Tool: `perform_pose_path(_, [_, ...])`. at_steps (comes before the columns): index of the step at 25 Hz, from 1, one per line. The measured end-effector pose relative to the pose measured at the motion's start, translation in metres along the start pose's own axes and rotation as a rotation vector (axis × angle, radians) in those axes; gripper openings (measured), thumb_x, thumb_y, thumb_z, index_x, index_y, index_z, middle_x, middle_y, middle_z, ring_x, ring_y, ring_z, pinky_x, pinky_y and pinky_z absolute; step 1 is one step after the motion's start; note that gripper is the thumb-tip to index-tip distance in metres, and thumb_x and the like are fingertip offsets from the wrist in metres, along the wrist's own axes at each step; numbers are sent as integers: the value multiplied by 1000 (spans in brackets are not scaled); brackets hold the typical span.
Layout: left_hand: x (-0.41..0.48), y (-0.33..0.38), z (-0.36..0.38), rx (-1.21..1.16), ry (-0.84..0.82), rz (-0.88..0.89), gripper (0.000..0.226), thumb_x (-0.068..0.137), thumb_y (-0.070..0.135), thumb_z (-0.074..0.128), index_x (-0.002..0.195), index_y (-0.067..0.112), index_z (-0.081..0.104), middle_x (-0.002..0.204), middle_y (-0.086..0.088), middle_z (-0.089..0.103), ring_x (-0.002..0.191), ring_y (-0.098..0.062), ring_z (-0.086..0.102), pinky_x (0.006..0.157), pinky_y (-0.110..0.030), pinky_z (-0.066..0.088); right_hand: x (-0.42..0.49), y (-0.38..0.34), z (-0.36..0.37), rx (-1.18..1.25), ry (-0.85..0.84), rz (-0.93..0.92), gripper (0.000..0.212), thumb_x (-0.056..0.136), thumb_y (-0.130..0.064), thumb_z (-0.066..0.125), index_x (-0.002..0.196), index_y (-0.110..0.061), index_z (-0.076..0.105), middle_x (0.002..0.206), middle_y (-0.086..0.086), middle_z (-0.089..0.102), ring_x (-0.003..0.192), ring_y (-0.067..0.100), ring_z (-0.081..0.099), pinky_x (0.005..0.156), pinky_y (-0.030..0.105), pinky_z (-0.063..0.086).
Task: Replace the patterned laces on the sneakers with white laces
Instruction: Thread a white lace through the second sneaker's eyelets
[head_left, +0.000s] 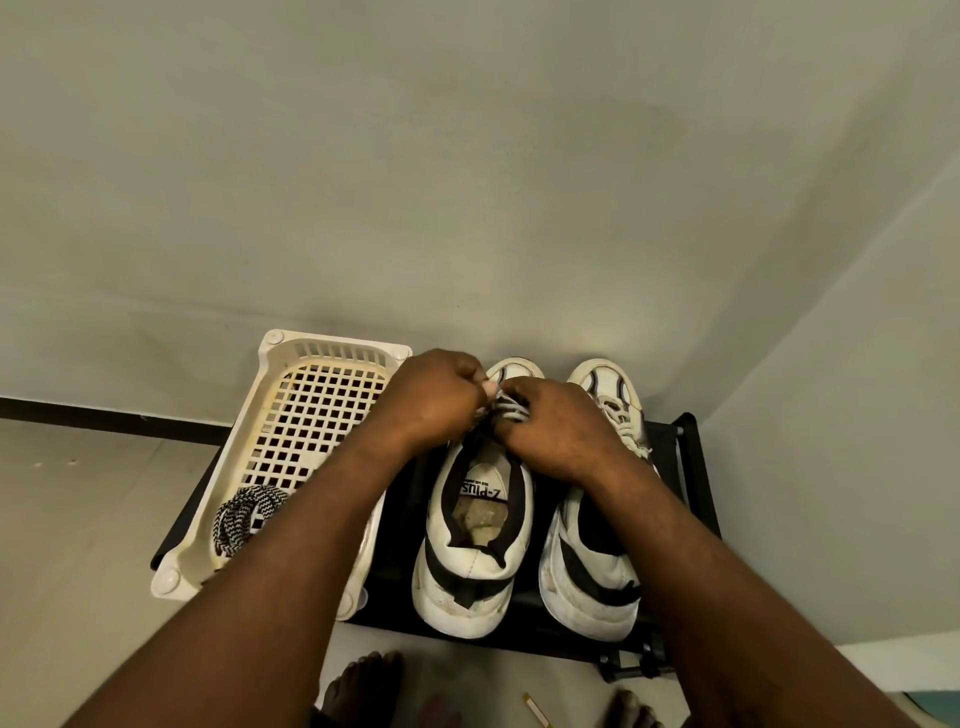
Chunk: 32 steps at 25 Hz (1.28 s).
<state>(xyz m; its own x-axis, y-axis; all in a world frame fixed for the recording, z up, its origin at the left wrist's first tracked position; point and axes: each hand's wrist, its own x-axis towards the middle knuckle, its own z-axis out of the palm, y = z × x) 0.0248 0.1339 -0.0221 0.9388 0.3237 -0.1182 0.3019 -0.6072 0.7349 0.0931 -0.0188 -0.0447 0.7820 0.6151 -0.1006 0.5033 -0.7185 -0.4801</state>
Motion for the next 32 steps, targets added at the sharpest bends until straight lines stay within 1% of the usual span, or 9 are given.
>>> perform_pose_path(3, [-16,16,-23,-936,-293,113,19,92,7,59,75,2,65,71,-18,63,68,-25,63,71,-30,54,1,0,0,-2,-11,19,9,86,-38,63,90,-30,62,82,-7,64,77,18,61,64,31,46])
perform_pose_path(4, [-20,19,-31,-1056,-356,111,18,84,9,55,67,4,59,62,-17,54,61,-29,58,68,-31,54,1,0,0,-2,-12,17,10,86,-39,63,90,-30,63,83,-7,65,78,18,61,64,30,44])
perform_pose_path(7, [-17,4,-35,-517,-274,13,17,72,18,52,65,4,59,55,-14,55,48,-27,50,59,-36,50,0,0,2,10,8,15,24,84,-44,65,103,-30,69,92,-8,70,84,19,64,68,32,48])
perform_pose_path(10, [-11,-11,-21,-5,-197,-151,27,97,42,58,95,17,66,81,-8,73,57,-29,70,64,-46,61,-1,-3,1,7,2,16,31,84,-43,65,111,-30,70,100,-6,73,90,19,66,76,35,55])
perform_pose_path(14, [0,-12,-1,-9,-85,-227,68,93,81,41,93,18,67,84,-6,74,68,-27,75,70,-42,64,-3,-6,-2,29,-7,29,36,87,-41,66,121,-30,67,106,-3,74,95,20,67,81,35,55])
perform_pose_path(18, [8,-12,15,45,1,-115,34,97,46,65,74,21,68,79,0,72,83,-22,69,74,-34,52,-6,-6,-7,48,-17,35,45,91,-34,68,135,-27,63,120,1,72,107,23,66,83,30,49])
perform_pose_path(23, [3,1,-2,-912,122,-293,18,95,11,59,79,4,63,69,-12,65,66,-30,65,77,-49,63,-5,-1,-16,181,-33,104,50,96,-36,69,144,-27,59,143,-4,63,129,20,59,101,29,44])
perform_pose_path(28, [-2,-4,-6,-494,56,-296,8,92,7,53,92,7,61,80,-15,72,52,-23,61,59,-38,59,1,6,-21,361,106,188,35,99,-13,59,130,-27,69,131,-5,69,120,14,62,98,28,48])
perform_pose_path(32, [-2,-10,-1,-111,-117,-174,25,89,45,71,98,22,70,90,0,74,81,-19,71,71,-37,58,-4,10,-30,-41,69,131,35,88,-16,66,121,-29,71,117,-5,72,108,19,65,90,33,54])
